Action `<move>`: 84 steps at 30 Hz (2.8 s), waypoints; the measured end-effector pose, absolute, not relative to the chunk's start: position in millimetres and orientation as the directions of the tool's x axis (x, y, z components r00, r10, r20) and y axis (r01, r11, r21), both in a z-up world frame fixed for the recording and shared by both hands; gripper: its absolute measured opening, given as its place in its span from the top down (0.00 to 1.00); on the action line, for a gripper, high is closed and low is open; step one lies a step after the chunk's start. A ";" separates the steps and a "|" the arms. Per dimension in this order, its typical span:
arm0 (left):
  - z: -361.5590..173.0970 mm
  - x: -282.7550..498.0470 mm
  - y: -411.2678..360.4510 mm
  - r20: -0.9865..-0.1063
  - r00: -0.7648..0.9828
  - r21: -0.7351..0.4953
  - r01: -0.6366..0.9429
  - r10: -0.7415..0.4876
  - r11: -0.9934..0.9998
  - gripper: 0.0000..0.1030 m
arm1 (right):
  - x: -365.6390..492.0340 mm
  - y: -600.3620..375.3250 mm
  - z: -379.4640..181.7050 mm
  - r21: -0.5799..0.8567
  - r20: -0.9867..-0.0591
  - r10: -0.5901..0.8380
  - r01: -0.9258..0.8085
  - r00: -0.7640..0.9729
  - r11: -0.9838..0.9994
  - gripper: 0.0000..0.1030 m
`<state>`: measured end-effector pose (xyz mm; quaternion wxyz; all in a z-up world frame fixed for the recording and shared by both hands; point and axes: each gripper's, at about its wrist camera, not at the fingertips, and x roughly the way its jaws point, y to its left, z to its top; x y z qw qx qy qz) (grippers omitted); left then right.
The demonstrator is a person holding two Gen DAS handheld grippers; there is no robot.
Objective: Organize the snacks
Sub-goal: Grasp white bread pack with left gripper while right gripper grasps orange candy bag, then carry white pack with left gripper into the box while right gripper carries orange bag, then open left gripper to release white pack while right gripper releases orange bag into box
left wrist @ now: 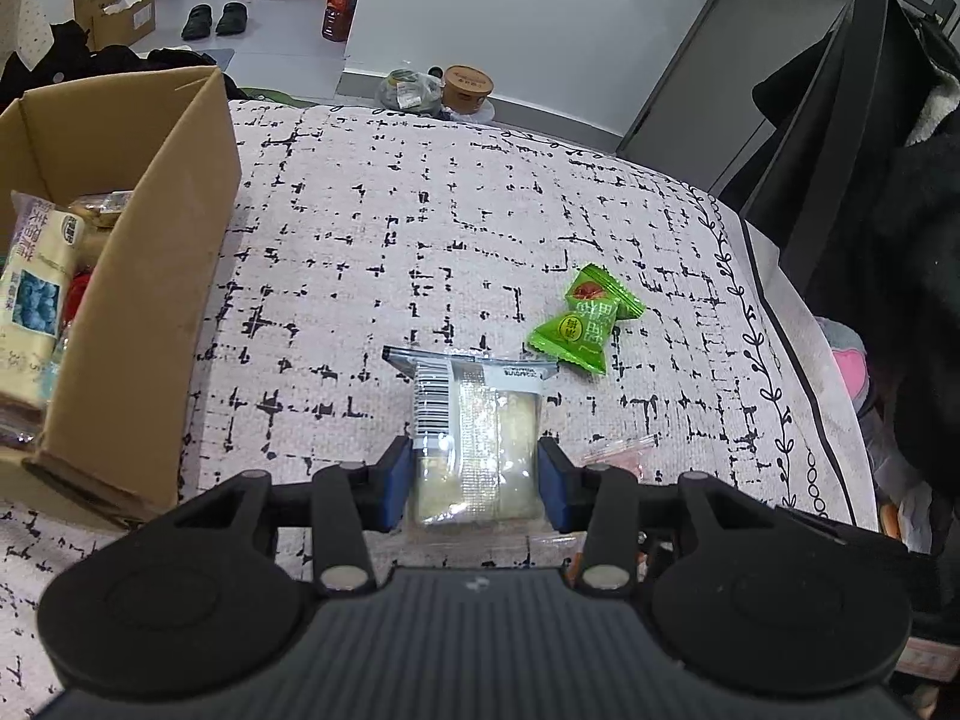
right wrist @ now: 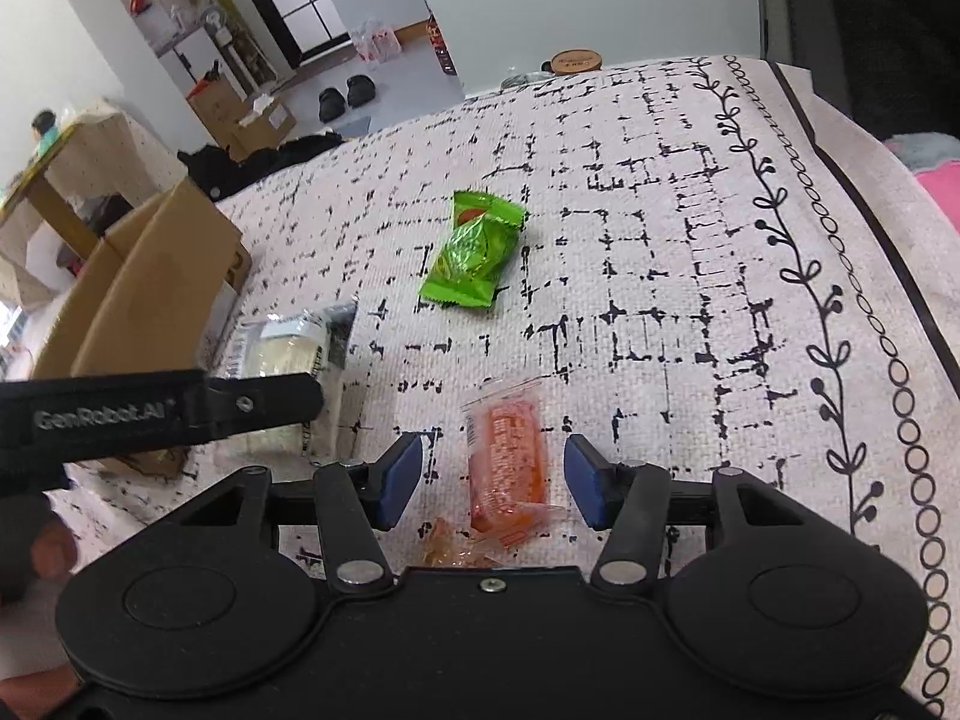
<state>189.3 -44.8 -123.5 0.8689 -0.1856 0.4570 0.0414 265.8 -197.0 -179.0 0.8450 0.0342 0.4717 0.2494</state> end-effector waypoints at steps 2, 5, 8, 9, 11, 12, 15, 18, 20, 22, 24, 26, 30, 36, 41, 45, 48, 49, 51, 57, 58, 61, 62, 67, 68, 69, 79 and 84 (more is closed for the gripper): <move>-123.6 188.4 -43.6 -0.811 0.578 -0.280 -0.242 -0.093 0.929 0.58 | 266.1 -192.5 -181.4 0.252 -0.793 0.421 -0.392 0.441 0.885 0.72; -123.3 187.3 -41.8 -0.812 0.577 -0.275 -0.247 -0.087 0.929 0.58 | 268.7 -192.9 -183.3 0.237 -0.797 0.404 -0.383 0.449 0.893 0.78; -121.2 185.8 -39.9 -0.810 0.581 -0.275 -0.253 -0.082 0.928 0.58 | 272.0 -197.3 -180.8 0.265 -0.793 0.417 -0.365 0.445 0.893 0.79; -120.2 185.2 -39.2 -0.808 0.584 -0.277 -0.254 -0.081 0.927 0.58 | 271.7 -198.9 -179.2 0.276 -0.787 0.423 -0.358 0.449 0.892 0.79; -117.2 184.3 -38.1 -0.805 0.588 -0.277 -0.254 -0.079 0.927 0.58 | 271.1 -202.3 -176.4 0.295 -0.775 0.436 -0.349 0.458 0.890 0.80; -115.5 183.8 -37.8 -0.803 0.590 -0.277 -0.253 -0.079 0.927 0.58 | 270.1 -203.1 -174.7 0.302 -0.768 0.442 -0.348 0.463 0.888 0.80; -108.4 182.1 -35.3 -0.796 0.601 -0.276 -0.251 -0.074 0.928 0.58 | 268.4 -203.1 -168.9 0.312 -0.749 0.458 -0.356 0.478 0.881 0.80; -100.4 180.3 -31.3 -0.786 0.614 -0.278 -0.252 -0.069 0.927 0.58 | 269.0 -199.5 -161.9 0.326 -0.730 0.473 -0.356 0.493 0.876 0.80; -94.1 178.6 -28.2 -0.778 0.625 -0.279 -0.251 -0.065 0.927 0.58 | 269.0 -196.6 -155.4 0.335 -0.716 0.483 -0.359 0.504 0.871 0.80; -88.3 176.6 -24.9 -0.770 0.635 -0.280 -0.251 -0.061 0.926 0.58 | 269.6 -190.3 -148.3 0.342 -0.701 0.494 -0.366 0.514 0.865 0.80; -83.3 174.6 -21.3 -0.764 0.643 -0.283 -0.253 -0.058 0.925 0.58 | 270.9 -185.6 -141.0 0.346 -0.685 0.505 -0.375 0.525 0.860 0.80; -78.4 172.2 -16.1 -0.759 0.649 -0.284 -0.258 -0.052 0.923 0.58 | 270.8 -180.5 -133.8 0.348 -0.669 0.514 -0.385 0.536 0.855 0.80; -68.6 168.0 -5.2 -0.750 0.661 -0.280 -0.270 -0.034 0.921 0.58 | 270.9 -171.0 -122.7 0.362 -0.640 0.537 -0.401 0.549 0.841 0.80; -54.5 163.8 15.5 -0.734 0.679 -0.268 -0.287 -0.002 0.919 0.58 | 270.7 -149.2 -111.4 0.346 -0.613 0.558 -0.446 0.559 0.826 0.80; -44.9 160.3 37.6 -0.724 0.689 -0.261 -0.318 0.033 0.911 0.58 | 271.3 -130.4 -102.4 0.346 -0.591 0.585 -0.481 0.555 0.806 0.80; -40.0 157.1 54.0 -0.717 0.694 -0.254 -0.338 0.058 0.906 0.58 | 270.3 -116.4 -96.1 0.332 -0.580 0.596 -0.508 0.555 0.795 0.80; -38.4 154.4 65.4 -0.714 0.696 -0.249 -0.352 0.075 0.902 0.58 | 270.0 -103.9 -93.6 0.311 -0.583 0.599 -0.530 0.549 0.789 0.80; -38.6 154.0 68.2 -0.714 0.696 -0.249 -0.357 0.079 0.900 0.58 | 269.8 -99.7 -92.7 0.302 -0.585 0.598 -0.538 0.548 0.787 0.80; -39.9 152.1 76.7 -0.715 0.694 -0.252 -0.372 0.087 0.894 0.58 | 269.3 -91.8 -90.0 0.292 -0.585 0.602 -0.551 0.543 0.781 0.80; -46.8 148.4 102.4 -0.724 0.680 -0.260 -0.420 0.112 0.869 0.58 | 267.5 -70.6 -84.9 0.263 -0.583 0.606 -0.580 0.541 0.771 0.80; -47.8 147.5 107.0 -0.725 0.679 -0.262 -0.428 0.116 0.865 0.58 | 267.6 -67.2 -85.0 0.259 -0.584 0.605 -0.582 0.541 0.771 0.80; -51.6 145.3 121.7 -0.729 0.672 -0.264 -0.454 0.132 0.851 0.58 | 266.4 -57.9 -84.6 0.249 -0.588 0.602 -0.588 0.539 0.770 0.80; -52.7 144.8 126.6 -0.731 0.668 -0.265 -0.462 0.136 0.846 0.58 | 266.1 -56.1 -84.6 0.246 -0.589 0.602 -0.591 0.538 0.768 0.80; -57.0 142.9 145.1 -0.740 0.656 -0.264 -0.488 0.149 0.832 0.58 | 264.4 -42.7 -85.1 0.233 -0.599 0.602 -0.605 0.528 0.761 0.80; -57.5 143.0 147.7 -0.741 0.654 -0.265 -0.492 0.151 0.829 0.58 | 264.0 -39.8 -84.8 0.231 -0.601 0.603 -0.607 0.525 0.760 0.80; -58.1 142.9 151.0 -0.743 0.652 -0.266 -0.495 0.151 0.827 0.58 | 263.9 -36.8 -84.8 0.228 -0.603 0.602 -0.610 0.523 0.759 0.80; -57.0 138.7 170.4 -0.737 0.664 -0.315 -0.502 0.125 0.805 0.53 | 263.8 -5.8 -81.6 0.224 -0.619 0.619 -0.646 0.484 0.730 0.80; -53.0 137.4 171.4 -0.733 0.669 -0.319 -0.495 0.121 0.809 0.52 | 265.1 6.5 -79.7 0.235 -0.618 0.633 -0.658 0.467 0.715 0.80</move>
